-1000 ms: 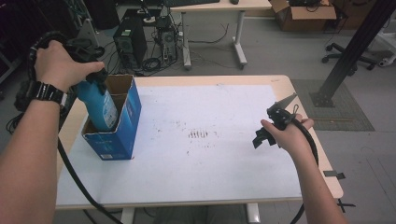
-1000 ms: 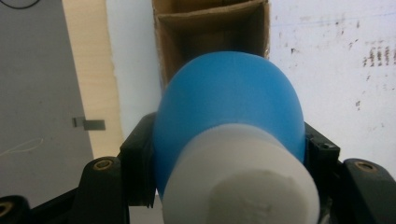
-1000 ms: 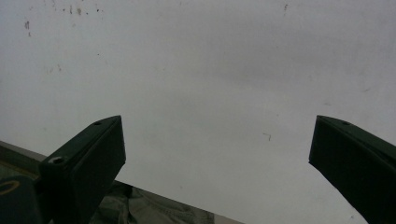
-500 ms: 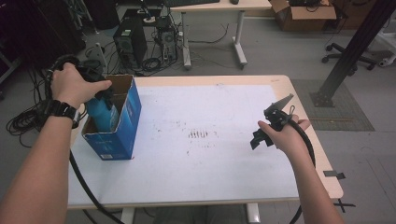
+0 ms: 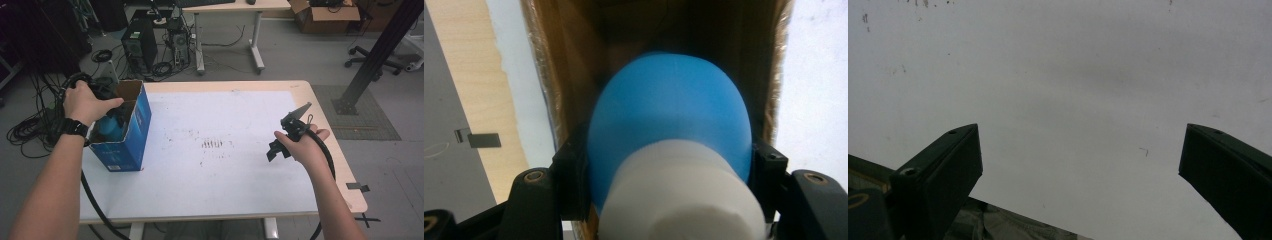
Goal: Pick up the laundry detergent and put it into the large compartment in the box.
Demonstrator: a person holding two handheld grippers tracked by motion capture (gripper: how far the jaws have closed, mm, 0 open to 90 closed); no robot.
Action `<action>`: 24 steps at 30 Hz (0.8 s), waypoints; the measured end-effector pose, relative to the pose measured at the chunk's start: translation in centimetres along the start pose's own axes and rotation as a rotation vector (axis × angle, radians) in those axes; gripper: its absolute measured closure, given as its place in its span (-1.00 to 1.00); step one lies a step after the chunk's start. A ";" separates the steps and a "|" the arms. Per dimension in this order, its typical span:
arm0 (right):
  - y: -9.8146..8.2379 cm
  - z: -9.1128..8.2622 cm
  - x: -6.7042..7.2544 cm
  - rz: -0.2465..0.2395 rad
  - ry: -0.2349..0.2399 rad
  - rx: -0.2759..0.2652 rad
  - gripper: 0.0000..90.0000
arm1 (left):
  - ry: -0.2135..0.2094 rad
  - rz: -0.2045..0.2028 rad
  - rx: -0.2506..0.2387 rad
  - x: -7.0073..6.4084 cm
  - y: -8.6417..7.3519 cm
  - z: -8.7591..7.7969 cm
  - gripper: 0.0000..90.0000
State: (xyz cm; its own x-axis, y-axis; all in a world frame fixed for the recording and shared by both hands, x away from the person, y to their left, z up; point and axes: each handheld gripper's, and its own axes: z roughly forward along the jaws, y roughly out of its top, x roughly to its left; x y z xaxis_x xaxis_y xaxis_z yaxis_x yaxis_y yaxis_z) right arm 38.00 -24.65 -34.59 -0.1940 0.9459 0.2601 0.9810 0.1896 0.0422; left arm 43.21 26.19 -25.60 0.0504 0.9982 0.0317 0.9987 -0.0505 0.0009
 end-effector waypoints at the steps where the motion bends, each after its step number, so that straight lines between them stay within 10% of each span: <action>1: 0.0 0.1 0.0 0.000 0.000 0.001 -0.92 | -0.002 -0.002 0.000 0.0 0.0 0.2 -0.17; 24: 0.1 0.6 0.4 -0.008 -0.001 0.014 -0.92 | 0.002 -0.003 0.003 0.1 -0.1 2.2 -0.17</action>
State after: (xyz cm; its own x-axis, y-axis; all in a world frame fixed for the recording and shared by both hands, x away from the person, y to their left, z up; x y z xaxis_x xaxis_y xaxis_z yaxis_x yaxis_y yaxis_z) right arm 37.97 -24.11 -35.06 -0.2018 0.9446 0.2588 0.9792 0.2009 0.0303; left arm 43.09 26.41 -27.78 0.0472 0.9983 0.0341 0.9989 -0.0471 -0.0016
